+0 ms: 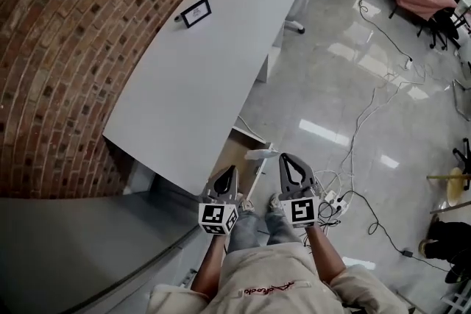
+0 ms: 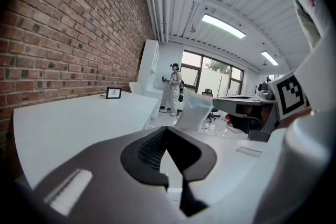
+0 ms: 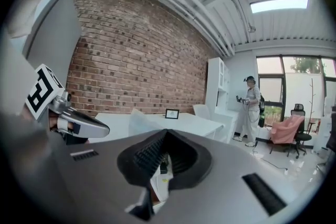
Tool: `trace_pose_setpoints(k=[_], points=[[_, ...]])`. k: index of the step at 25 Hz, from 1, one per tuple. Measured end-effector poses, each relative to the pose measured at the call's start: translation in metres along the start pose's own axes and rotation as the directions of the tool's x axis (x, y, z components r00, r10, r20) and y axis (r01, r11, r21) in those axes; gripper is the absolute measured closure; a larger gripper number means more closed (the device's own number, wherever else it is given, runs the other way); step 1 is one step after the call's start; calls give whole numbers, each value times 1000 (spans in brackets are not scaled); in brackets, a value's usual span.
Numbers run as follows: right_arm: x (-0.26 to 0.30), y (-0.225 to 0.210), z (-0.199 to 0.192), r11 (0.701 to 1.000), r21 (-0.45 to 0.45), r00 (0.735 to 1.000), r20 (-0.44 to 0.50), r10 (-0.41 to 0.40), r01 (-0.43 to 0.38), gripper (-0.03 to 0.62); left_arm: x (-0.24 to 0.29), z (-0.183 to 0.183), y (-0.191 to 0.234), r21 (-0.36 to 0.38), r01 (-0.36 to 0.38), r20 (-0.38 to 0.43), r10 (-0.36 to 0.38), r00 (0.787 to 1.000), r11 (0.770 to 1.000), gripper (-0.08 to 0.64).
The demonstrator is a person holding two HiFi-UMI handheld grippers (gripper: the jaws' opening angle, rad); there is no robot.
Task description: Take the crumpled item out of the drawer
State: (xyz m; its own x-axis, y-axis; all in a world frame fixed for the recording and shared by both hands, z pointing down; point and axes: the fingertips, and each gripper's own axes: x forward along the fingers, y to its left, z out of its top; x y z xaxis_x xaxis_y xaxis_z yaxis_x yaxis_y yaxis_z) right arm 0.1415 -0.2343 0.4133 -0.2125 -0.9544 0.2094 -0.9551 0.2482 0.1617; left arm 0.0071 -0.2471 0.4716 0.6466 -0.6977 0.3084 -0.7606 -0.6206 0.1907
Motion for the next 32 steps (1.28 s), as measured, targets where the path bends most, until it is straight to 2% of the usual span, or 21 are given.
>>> trace_pose_setpoints(k=[7, 11, 16, 20, 26, 32], points=[[-18, -24, 40, 998, -12, 998, 44, -55, 56, 580, -1, 47, -10, 24, 21, 67, -22, 998, 999, 551], [-30, -34, 53, 997, -11, 995, 54, -78, 79, 580, -2, 68, -17, 29, 33, 96, -35, 995, 999, 551], [-42, -45, 61, 994, -6, 991, 68, -112, 112, 580, -2, 94, -22, 68, 46, 125, -54, 991, 997, 551], [-51, -46, 58, 993, 12, 991, 58, -122, 121, 580, -10, 105, -22, 90, 35, 139, -47, 989, 995, 551], [-47, -54, 75, 990, 24, 985, 97, -143, 142, 581, -15, 125, -13, 116, 21, 170, -40, 985, 993, 551], [-47, -55, 81, 989, 32, 984, 96, -147, 145, 580, -19, 122, -13, 104, 22, 164, -38, 986, 994, 551]])
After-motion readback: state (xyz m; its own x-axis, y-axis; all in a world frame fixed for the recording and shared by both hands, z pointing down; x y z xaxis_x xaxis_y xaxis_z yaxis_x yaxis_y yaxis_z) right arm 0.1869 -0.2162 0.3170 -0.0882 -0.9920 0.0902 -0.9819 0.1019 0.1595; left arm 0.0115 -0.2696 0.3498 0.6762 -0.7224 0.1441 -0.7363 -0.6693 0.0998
